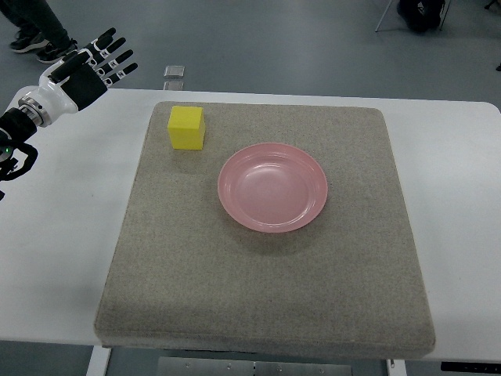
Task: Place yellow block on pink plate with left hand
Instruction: 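Move the left hand from rest toward the yellow cube, opening fingers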
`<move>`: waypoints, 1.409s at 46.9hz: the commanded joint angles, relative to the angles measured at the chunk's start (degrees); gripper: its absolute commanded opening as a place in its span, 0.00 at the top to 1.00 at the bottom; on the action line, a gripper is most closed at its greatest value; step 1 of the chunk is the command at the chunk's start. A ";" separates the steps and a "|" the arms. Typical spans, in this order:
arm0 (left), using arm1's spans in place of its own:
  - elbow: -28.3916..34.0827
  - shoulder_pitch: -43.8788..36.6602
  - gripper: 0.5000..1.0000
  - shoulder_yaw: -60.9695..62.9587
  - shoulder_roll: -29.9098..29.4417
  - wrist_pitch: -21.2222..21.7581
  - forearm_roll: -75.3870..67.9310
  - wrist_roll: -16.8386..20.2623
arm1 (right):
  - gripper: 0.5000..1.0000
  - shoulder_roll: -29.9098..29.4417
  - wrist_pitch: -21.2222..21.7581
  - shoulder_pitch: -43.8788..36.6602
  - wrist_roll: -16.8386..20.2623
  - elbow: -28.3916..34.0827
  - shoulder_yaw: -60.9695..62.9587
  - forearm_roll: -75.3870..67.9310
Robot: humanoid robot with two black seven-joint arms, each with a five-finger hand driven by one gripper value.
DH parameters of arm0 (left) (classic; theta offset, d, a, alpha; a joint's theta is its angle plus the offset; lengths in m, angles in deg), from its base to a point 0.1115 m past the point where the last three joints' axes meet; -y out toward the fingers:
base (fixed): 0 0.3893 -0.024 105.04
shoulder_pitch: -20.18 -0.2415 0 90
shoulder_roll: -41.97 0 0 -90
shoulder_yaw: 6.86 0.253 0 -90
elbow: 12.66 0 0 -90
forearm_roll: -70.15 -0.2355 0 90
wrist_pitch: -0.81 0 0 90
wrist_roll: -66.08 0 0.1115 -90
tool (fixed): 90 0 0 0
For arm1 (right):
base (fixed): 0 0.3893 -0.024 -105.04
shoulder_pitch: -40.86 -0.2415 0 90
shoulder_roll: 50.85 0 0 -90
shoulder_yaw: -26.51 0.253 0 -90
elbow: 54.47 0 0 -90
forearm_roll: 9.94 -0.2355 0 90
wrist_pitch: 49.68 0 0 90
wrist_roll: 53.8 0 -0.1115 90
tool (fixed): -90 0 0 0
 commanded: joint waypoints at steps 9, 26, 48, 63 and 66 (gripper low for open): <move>0.09 0.09 0.01 0.00 -0.01 0.07 -0.27 -0.04 | 0.15 0.00 0.00 -0.02 0.00 0.00 -0.02 0.00; 0.44 0.44 0.01 -0.09 -0.10 -0.02 -0.35 3.20 | 0.15 0.00 0.00 -0.02 0.00 0.00 -0.02 0.00; 0.09 0.96 0.01 0.79 -0.98 0.24 -11.41 7.08 | 0.15 0.00 0.00 -0.02 0.00 0.00 -0.02 0.00; -1.05 3.25 0.01 0.88 -5.19 0.07 -33.83 8.92 | 0.15 0.00 0.00 -0.02 0.00 0.00 0.07 0.00; -2.46 3.60 0.01 0.97 -5.63 0.07 -38.13 8.92 | 0.15 0.00 0.00 -0.02 0.00 0.00 -0.02 0.00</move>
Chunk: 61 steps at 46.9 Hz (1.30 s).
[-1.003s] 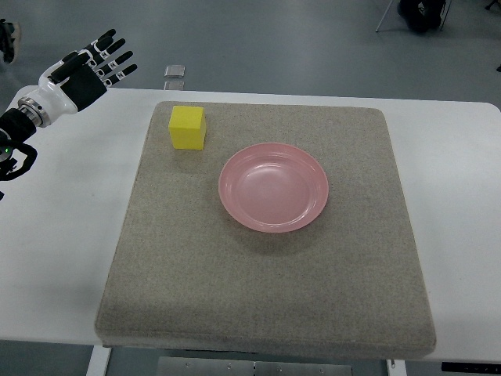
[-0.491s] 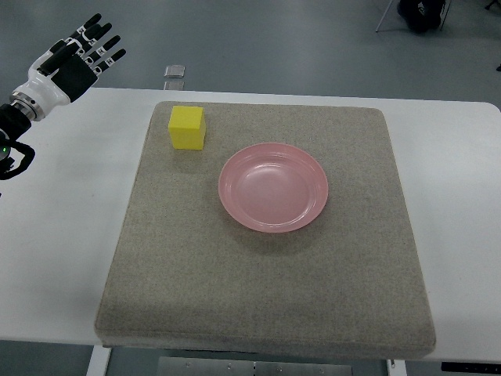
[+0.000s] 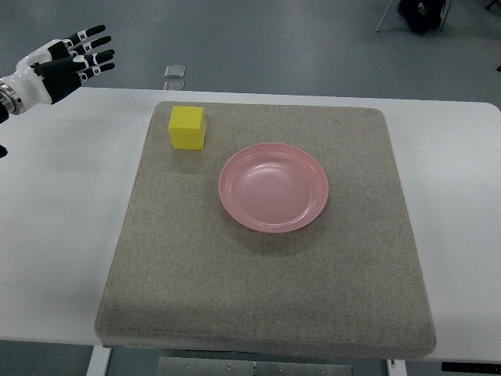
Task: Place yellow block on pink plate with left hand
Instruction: 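Move the left hand from rest toward the yellow cube, opening fingers, then lower the left hand onto the yellow cube and close fingers around it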
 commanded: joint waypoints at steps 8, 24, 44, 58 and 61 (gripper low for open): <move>-4.19 2.59 0.01 0.18 -1.66 0.26 -17.79 0.41 | 0.15 0.00 0.01 0.06 0.00 0.00 -0.02 0.00; -9.37 5.58 0.01 0.27 -1.58 2.71 -44.07 2.08 | 0.15 0.00 0.01 -0.02 0.00 0.00 -0.02 0.00; -11.93 6.90 0.02 2.64 4.40 9.83 -66.41 2.08 | 0.15 0.00 0.01 -0.02 0.00 0.00 -0.02 0.00; -7.09 7.34 0.02 12.13 11.34 16.16 -66.85 1.99 | 0.15 0.00 0.01 -0.02 0.00 0.00 -0.02 0.00; -5.86 7.60 0.02 13.01 12.66 16.87 -66.85 1.99 | 0.15 0.00 0.01 -0.02 0.00 0.00 0.06 0.00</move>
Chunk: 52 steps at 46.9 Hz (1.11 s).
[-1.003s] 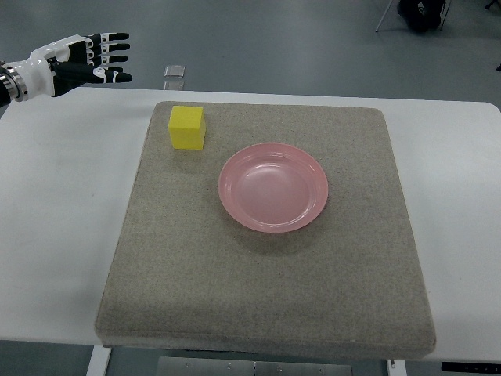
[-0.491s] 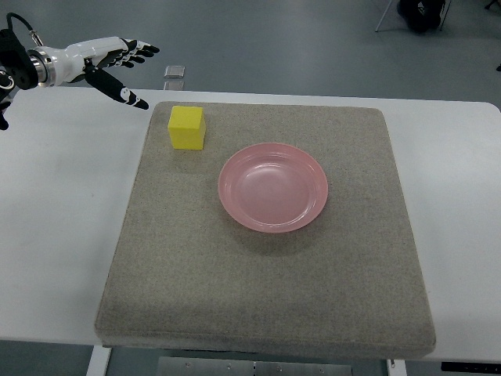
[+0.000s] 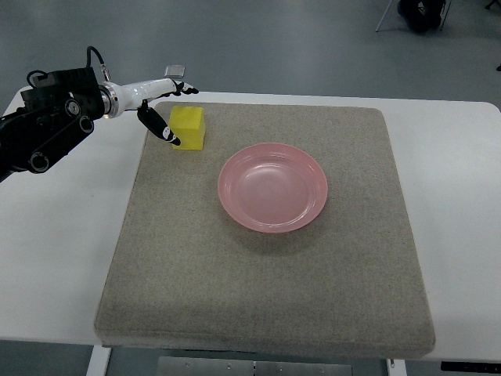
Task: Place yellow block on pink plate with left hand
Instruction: 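Lower the left hand onto the yellow cube and close fingers around it, then lift the yellow cube with the left hand and carry it over the pink plate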
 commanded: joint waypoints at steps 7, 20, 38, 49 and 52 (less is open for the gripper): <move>3.43 0.76 0.02 1.07 3.13 0.99 0.31 -0.07 | 0.15 0.00 0.02 -0.01 -0.01 0.00 -0.02 0.00; 4.66 0.85 0.06 2.38 4.71 1.00 0.13 -0.07 | 0.15 0.00 0.02 -0.01 -0.01 0.00 -0.02 0.00; 4.49 1.11 0.59 3.53 4.80 1.00 -0.75 0.01 | 0.15 0.00 0.02 -0.01 -0.01 0.00 -0.02 0.00; 4.05 2.17 1.00 3.53 4.10 1.00 -1.54 0.01 | 0.15 0.00 0.02 -0.01 -0.01 0.00 0.07 0.00; 3.78 2.52 1.00 3.53 3.14 1.00 -1.36 0.01 | 0.15 0.00 0.02 -0.01 -0.01 0.00 -0.02 0.00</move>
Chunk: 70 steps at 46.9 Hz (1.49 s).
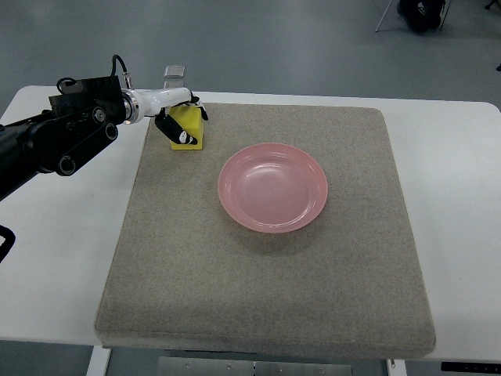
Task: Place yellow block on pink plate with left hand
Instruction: 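Lift the yellow cube with the left hand and carry it over the pink plate, then lower the cube onto the plate and open the left hand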
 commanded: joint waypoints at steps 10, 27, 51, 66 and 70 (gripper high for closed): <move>-7.70 1.33 1.00 -0.46 -6.97 -0.27 0.84 0.08 | 0.15 0.00 0.00 -0.03 0.00 0.00 -0.04 0.00; -26.07 1.24 1.00 -0.72 -13.91 -2.38 1.37 0.34 | 0.15 0.00 -0.09 -0.03 0.00 0.00 -0.04 0.00; -35.75 -1.66 1.00 2.00 -7.42 -3.70 -1.52 1.05 | 0.15 0.00 0.00 -0.03 0.00 0.00 -0.04 0.00; -29.68 -4.03 1.00 2.09 -0.64 0.51 -10.23 1.05 | 0.15 0.00 0.00 0.05 0.00 0.00 -0.04 0.00; -29.42 -4.12 1.00 2.09 -0.29 0.69 -10.23 1.14 | 0.15 0.00 0.00 -0.03 0.00 0.00 0.05 0.00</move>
